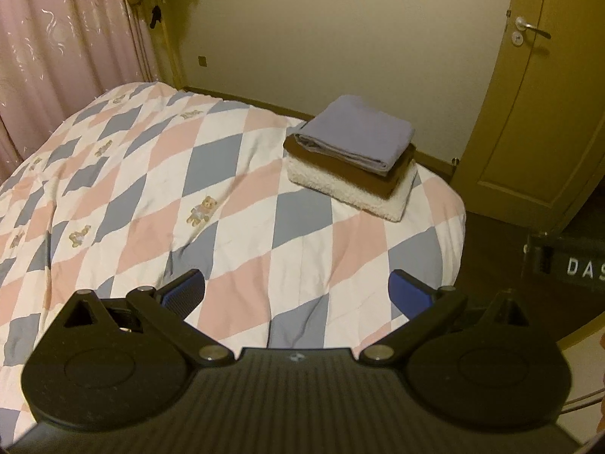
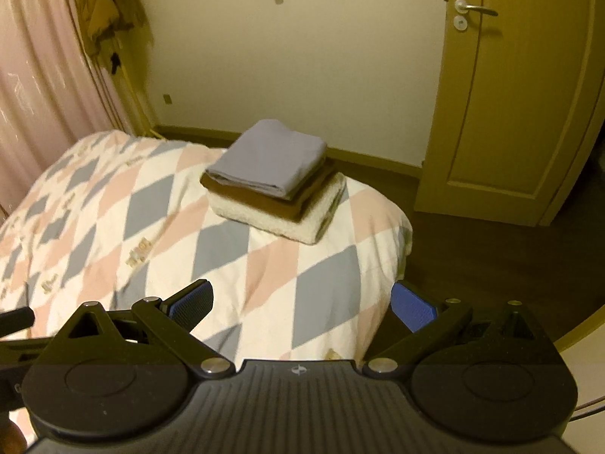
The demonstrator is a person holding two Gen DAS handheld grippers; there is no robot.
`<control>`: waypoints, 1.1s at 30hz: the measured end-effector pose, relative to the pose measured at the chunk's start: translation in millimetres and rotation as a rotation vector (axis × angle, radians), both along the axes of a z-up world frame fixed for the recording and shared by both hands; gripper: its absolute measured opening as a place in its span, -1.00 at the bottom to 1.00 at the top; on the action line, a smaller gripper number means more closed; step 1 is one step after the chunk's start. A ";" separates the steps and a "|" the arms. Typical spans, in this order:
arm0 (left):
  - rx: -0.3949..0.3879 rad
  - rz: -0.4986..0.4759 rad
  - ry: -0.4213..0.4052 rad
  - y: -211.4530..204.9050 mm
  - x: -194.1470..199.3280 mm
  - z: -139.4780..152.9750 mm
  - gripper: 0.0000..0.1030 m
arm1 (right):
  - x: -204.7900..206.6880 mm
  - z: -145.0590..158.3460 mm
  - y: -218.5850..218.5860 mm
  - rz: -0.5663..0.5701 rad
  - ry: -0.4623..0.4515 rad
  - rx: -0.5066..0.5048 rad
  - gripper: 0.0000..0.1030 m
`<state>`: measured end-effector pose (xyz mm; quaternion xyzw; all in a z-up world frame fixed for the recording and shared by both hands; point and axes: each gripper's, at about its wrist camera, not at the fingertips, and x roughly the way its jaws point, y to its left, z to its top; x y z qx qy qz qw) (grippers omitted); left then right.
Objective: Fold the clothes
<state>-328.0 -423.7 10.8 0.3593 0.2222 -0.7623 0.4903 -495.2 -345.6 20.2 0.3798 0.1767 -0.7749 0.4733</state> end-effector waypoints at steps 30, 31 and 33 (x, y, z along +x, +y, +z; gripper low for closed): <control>0.088 0.039 -0.085 -77.7 -55.8 -37.4 0.98 | -52.6 -41.9 -80.6 0.049 -0.026 0.126 1.00; 0.091 0.038 -0.088 -81.3 -59.2 -39.0 0.98 | -55.3 -43.4 -83.9 0.051 -0.027 0.130 1.00; 0.097 0.036 -0.092 -87.8 -66.0 -41.9 0.98 | -60.8 -46.6 -90.1 0.054 -0.029 0.138 1.00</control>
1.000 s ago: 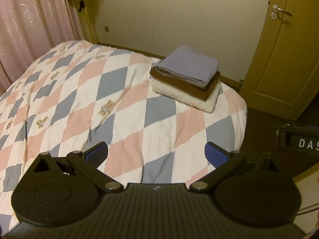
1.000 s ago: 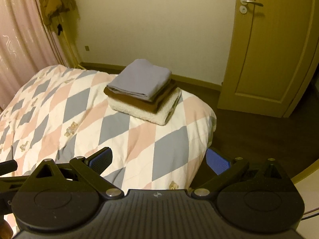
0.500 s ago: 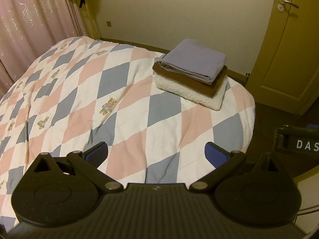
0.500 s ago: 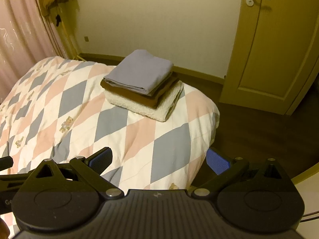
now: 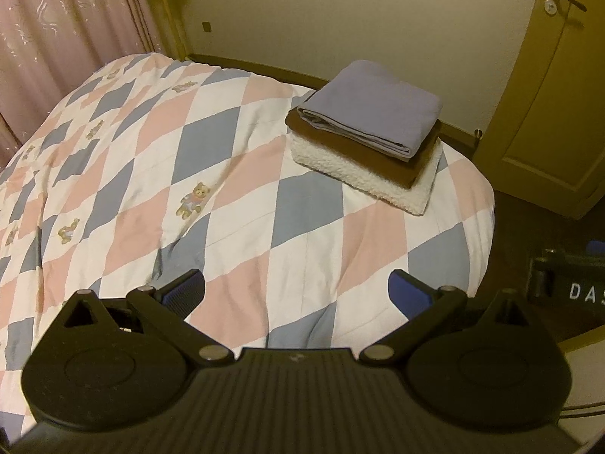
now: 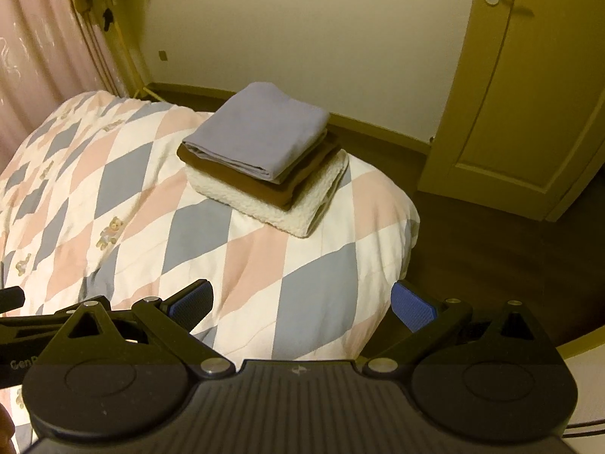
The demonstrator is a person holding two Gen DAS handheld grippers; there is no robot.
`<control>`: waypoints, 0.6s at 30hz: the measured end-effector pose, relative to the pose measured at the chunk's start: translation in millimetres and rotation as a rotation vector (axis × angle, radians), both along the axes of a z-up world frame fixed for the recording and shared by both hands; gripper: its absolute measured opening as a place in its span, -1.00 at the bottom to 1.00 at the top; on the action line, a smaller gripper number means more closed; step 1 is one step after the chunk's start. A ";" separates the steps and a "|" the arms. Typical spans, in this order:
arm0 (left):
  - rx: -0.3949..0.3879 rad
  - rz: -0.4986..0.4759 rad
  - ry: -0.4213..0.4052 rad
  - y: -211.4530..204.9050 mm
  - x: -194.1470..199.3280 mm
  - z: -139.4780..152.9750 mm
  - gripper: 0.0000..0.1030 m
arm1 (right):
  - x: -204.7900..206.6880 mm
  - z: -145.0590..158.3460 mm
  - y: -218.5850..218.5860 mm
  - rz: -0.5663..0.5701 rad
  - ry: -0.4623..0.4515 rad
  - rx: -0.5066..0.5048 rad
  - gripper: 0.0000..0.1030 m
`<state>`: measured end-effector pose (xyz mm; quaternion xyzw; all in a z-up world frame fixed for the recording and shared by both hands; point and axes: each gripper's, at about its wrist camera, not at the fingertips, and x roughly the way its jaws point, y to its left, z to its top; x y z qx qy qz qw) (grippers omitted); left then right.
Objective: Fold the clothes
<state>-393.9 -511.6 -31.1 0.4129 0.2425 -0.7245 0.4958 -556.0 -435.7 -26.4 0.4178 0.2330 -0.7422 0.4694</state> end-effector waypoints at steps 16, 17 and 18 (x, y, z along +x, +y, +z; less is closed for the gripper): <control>0.046 -0.021 -0.029 -45.5 -46.2 -22.9 0.98 | -42.3 -21.0 -40.7 0.011 -0.013 0.064 1.00; 0.049 -0.022 -0.031 -47.7 -48.6 -24.3 0.98 | -44.7 -21.8 -42.7 0.012 -0.013 0.066 1.00; 0.051 -0.023 -0.033 -49.8 -51.1 -25.6 0.98 | -47.1 -22.8 -44.7 0.013 -0.014 0.068 1.00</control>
